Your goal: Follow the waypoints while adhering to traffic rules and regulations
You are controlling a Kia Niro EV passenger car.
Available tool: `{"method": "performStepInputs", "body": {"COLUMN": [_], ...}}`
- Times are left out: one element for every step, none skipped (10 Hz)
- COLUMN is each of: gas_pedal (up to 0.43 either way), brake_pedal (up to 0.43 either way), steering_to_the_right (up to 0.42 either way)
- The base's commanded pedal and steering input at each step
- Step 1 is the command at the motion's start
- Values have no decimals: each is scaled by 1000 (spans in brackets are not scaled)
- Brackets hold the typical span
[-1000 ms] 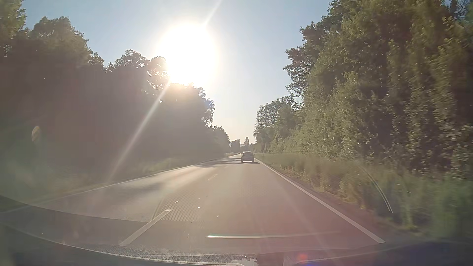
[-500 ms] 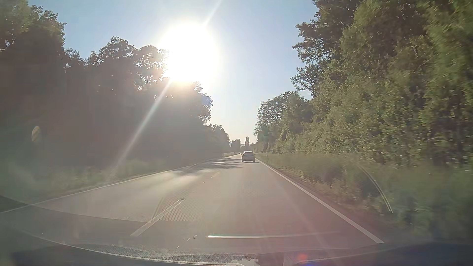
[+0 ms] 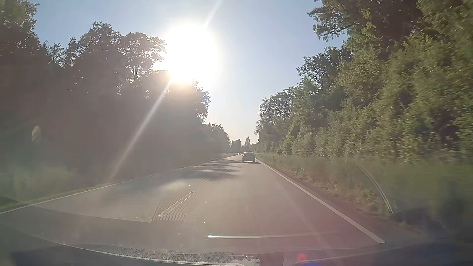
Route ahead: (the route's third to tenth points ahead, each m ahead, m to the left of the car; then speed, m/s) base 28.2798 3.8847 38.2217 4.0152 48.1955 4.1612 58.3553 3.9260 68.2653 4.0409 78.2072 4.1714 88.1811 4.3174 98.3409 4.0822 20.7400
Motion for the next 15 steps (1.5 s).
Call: {"method": "performStepInputs", "body": {"gas_pedal": [197, 197, 197, 197, 197, 197, 197, 197, 197, 197, 197, 197, 197, 197, 197], "brake_pedal": [0, 0, 0, 0, 0, 0, 0, 0, 0, 0, 0, 0, 0, 0, 0], "steering_to_the_right": [1, 1, 1, 1, 1, 1, 1, 1, 1, 1, 1, 1, 1, 1, 1]}}
